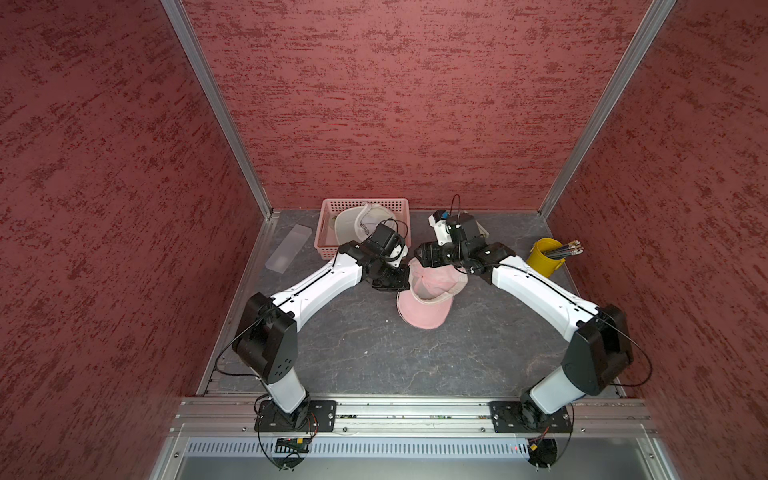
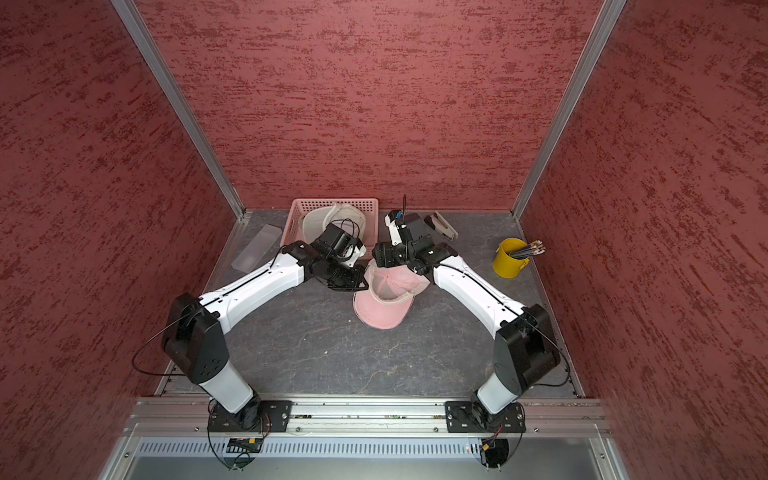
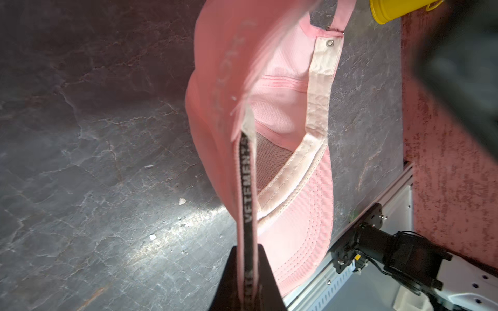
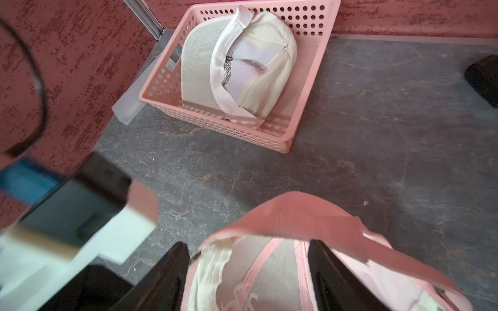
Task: Turn the baseball cap inside out
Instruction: Turn over the baseball cap.
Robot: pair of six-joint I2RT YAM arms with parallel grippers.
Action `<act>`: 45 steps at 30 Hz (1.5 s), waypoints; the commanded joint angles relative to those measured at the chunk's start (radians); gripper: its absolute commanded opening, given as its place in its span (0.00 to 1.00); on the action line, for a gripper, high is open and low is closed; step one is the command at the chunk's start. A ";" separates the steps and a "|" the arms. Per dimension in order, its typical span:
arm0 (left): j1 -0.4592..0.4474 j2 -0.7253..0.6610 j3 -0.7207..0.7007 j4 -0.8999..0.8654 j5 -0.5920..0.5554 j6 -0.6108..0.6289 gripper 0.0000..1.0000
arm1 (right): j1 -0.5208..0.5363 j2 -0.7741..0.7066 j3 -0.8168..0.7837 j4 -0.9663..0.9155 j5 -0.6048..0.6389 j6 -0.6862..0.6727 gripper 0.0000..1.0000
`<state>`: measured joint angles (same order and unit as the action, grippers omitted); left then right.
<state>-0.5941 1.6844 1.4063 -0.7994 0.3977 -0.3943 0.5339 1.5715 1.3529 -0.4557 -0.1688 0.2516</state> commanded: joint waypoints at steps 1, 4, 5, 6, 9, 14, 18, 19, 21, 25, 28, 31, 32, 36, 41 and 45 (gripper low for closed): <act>0.044 0.011 0.016 0.023 0.090 -0.073 0.00 | 0.005 -0.079 -0.003 -0.085 -0.034 -0.076 0.75; 0.061 0.023 0.056 0.012 0.116 -0.099 0.00 | 0.033 -0.144 -0.031 -0.149 -0.016 -0.120 0.75; 0.064 0.026 0.068 0.005 0.116 -0.113 0.00 | 0.046 -0.171 -0.051 -0.152 -0.008 -0.134 0.75; 0.071 0.033 0.082 0.003 0.127 -0.127 0.00 | 0.064 -0.202 -0.077 -0.150 0.004 -0.144 0.75; 0.088 0.048 0.101 0.005 0.148 -0.158 0.00 | 0.132 -0.295 -0.157 -0.129 0.015 -0.189 0.75; 0.113 0.057 0.099 0.036 0.200 -0.227 0.00 | 0.274 -0.406 -0.294 -0.045 0.087 -0.294 0.76; 0.114 0.066 0.118 0.031 0.214 -0.248 0.00 | 0.358 -0.417 -0.360 0.054 0.203 -0.345 0.76; 0.114 0.067 0.118 0.035 0.222 -0.254 0.00 | 0.375 -0.413 -0.372 0.082 0.244 -0.355 0.76; 0.113 0.070 0.125 0.037 0.238 -0.267 0.00 | 0.406 -0.395 -0.391 0.127 0.327 -0.382 0.76; 0.113 0.066 0.125 0.043 0.252 -0.276 0.00 | 0.448 -0.328 -0.386 0.173 0.434 -0.434 0.75; 0.114 0.062 0.115 0.059 0.265 -0.283 0.00 | 0.466 -0.258 -0.362 0.181 0.480 -0.464 0.74; 0.111 0.055 0.113 0.054 0.262 -0.275 0.00 | 0.471 -0.205 -0.344 0.198 0.542 -0.477 0.72; 0.109 0.050 0.107 0.056 0.260 -0.275 0.00 | 0.473 -0.190 -0.340 0.210 0.573 -0.483 0.72; 0.111 0.033 0.101 0.044 0.256 -0.264 0.00 | 0.476 -0.134 -0.326 0.247 0.705 -0.504 0.69; 0.111 0.024 0.098 0.031 0.248 -0.252 0.00 | 0.477 -0.120 -0.324 0.285 0.790 -0.519 0.56; 0.113 0.023 0.100 0.032 0.250 -0.254 0.00 | 0.477 -0.120 -0.341 0.309 0.840 -0.539 0.37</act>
<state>-0.4816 1.7435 1.4971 -0.7624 0.6304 -0.6685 1.0138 1.4570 0.9844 -0.2203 0.5587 -0.2726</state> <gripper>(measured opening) 0.091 0.389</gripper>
